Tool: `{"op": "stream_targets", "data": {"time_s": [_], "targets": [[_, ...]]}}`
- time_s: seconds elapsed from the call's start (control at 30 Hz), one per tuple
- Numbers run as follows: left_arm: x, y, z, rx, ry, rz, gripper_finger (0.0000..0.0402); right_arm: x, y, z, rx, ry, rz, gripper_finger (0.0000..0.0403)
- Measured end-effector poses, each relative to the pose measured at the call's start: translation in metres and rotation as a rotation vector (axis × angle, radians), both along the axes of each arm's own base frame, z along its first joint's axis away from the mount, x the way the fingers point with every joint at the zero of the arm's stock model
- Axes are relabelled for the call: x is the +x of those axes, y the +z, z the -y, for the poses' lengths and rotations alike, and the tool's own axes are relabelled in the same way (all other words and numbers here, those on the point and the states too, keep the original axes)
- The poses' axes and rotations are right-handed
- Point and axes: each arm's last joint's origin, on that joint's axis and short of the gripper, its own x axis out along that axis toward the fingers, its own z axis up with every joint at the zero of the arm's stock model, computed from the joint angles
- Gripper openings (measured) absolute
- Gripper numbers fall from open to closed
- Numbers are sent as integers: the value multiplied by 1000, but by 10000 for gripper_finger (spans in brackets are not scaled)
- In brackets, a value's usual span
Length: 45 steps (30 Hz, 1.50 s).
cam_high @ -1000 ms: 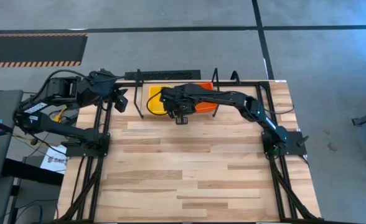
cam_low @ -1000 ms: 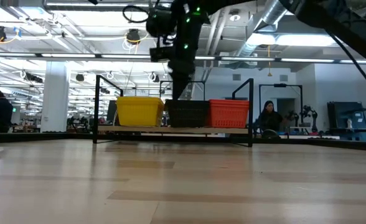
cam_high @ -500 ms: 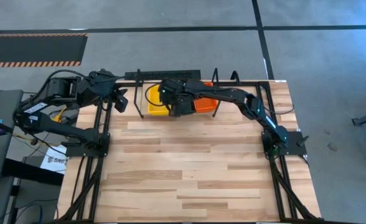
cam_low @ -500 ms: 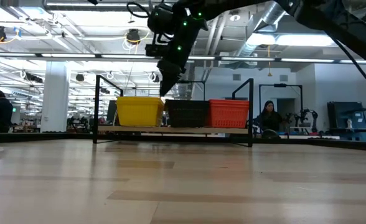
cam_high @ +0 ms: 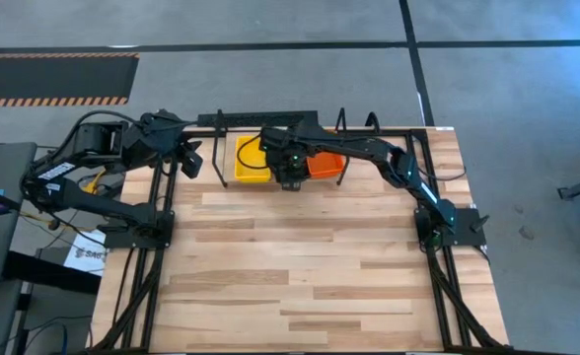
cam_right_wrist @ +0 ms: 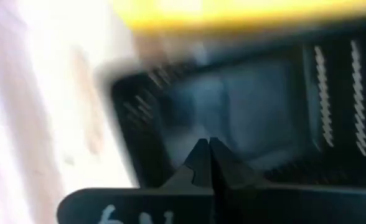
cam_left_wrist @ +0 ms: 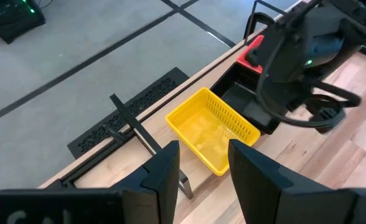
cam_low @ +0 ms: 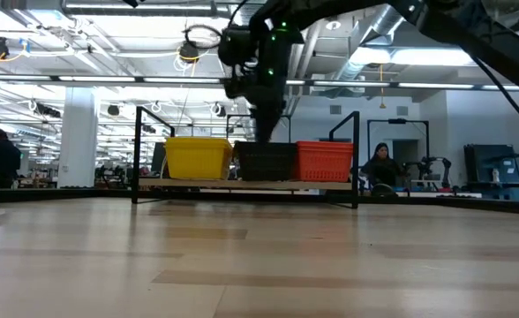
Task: Stack baskets on shelf by color
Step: Adjust the bins on the shelf
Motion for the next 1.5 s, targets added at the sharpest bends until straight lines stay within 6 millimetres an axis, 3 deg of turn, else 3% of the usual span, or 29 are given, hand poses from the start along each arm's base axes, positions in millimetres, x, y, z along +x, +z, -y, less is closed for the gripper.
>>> {"op": "stream_targets", "data": {"time_s": [0.27,0.57,0.8,1.0,1.23,1.5], "targets": [[0,0,0,1,-2,-2,126,17,6,-6,28,44,172,0],[0,-1,0,-3,-3,-8,126,23,10,2,-4,34,267,0],[-1,-1,0,-5,-4,-9,126,12,6,9,-82,-22,141,0],[-1,-1,0,-5,-4,-9,126,3,-3,9,41,-7,47,0],[-1,-1,0,-4,-3,-9,126,20,-4,4,22,27,187,0],[-1,-1,0,-3,-1,-9,126,24,-4,12,-3,38,234,0]]}}
